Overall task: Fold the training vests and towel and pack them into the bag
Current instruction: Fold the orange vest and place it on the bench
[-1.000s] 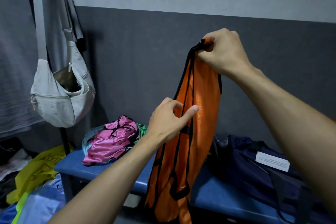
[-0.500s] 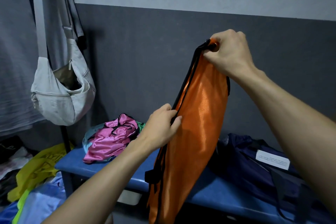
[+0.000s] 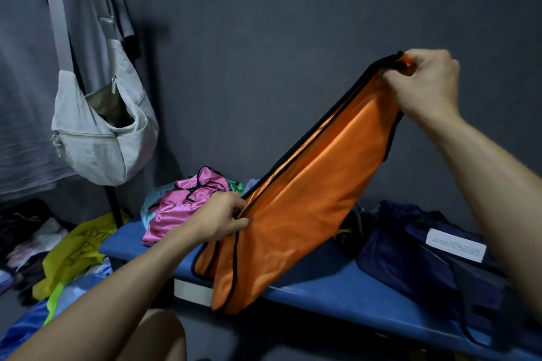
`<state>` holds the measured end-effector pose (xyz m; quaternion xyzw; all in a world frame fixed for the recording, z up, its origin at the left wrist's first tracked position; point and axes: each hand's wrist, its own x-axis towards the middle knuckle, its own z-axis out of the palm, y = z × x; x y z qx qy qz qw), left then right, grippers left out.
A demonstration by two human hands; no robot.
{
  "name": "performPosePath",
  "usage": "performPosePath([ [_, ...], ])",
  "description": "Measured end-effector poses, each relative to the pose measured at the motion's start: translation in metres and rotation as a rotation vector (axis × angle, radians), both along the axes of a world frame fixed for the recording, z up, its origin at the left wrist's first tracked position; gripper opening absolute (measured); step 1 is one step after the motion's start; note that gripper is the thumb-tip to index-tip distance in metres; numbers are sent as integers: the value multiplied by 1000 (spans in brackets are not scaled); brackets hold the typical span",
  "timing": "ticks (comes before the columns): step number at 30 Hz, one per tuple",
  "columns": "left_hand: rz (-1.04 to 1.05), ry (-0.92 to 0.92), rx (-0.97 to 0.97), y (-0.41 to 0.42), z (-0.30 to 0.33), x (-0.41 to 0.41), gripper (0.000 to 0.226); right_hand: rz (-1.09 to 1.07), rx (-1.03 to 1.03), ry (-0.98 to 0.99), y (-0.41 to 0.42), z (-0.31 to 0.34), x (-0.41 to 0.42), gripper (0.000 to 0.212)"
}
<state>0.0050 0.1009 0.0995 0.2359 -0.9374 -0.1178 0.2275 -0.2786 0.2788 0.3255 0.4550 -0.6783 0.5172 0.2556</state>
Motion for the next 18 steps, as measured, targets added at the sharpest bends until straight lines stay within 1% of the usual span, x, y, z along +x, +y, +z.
performPosePath([
  [3, -8, -103, -25, -21, 12, 8, 30, 9, 17, -90, -5, -15, -24, 13],
  [5, 9, -125, -139, -44, 36, 9, 24, 16, 1, -186, -10, -26, -46, 9],
  [6, 25, -89, -225, -56, 51, 8, 22, 31, -16, -254, -12, -32, -58, 7],
  [8, 90, 44, -381, -76, 81, 7, 18, 129, -96, -428, -15, -48, -83, 5],
  [10, 140, 142, -462, -87, 100, 4, 14, 236, -193, -585, -13, -69, -105, 3],
  [11, 137, 139, -474, -89, 102, 2, 17, 276, -224, -653, -11, -83, -113, 5],
  [12, 125, 111, -476, -89, 98, -2, 19, 302, -242, -719, -8, -99, -118, 7],
  [14, 86, 18, -443, -88, 70, -8, 17, 308, -207, -815, 0, -139, -122, 12],
  [16, 78, -88, -348, -85, 25, -12, 13, 243, -103, -869, 10, -182, -122, 17],
  [18, 95, -204, -214, -78, -25, -13, 14, 169, 48, -880, 23, -222, -122, 19],
])
